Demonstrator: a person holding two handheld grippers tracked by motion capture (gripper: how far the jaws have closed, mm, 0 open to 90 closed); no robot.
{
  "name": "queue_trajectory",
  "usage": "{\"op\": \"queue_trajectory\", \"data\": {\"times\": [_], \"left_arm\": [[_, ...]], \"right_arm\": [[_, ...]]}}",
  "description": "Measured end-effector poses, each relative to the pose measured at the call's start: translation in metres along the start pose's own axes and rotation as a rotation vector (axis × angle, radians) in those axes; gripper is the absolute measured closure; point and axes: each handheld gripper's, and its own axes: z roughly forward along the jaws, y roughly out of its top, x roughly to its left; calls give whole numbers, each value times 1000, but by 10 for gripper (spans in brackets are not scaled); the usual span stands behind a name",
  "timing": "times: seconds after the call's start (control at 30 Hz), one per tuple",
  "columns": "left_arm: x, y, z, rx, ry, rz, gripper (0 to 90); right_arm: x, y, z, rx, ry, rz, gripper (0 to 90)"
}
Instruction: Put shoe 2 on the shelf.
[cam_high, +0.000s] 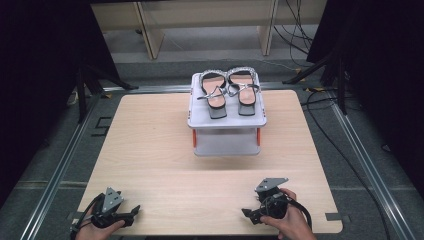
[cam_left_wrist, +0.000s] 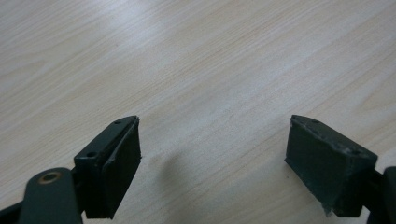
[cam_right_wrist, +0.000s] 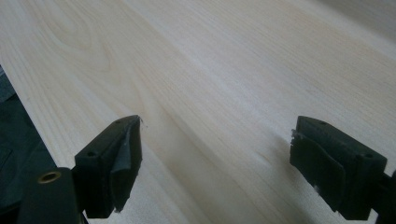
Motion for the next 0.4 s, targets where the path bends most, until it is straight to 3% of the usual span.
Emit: {"op": "queue_trajectory", "data": {"times": [0.4], "left_arm": [[0,0,0,0,1,1,176]], "right_arm": [[1,0,0,-9,-3,11,169]]}}
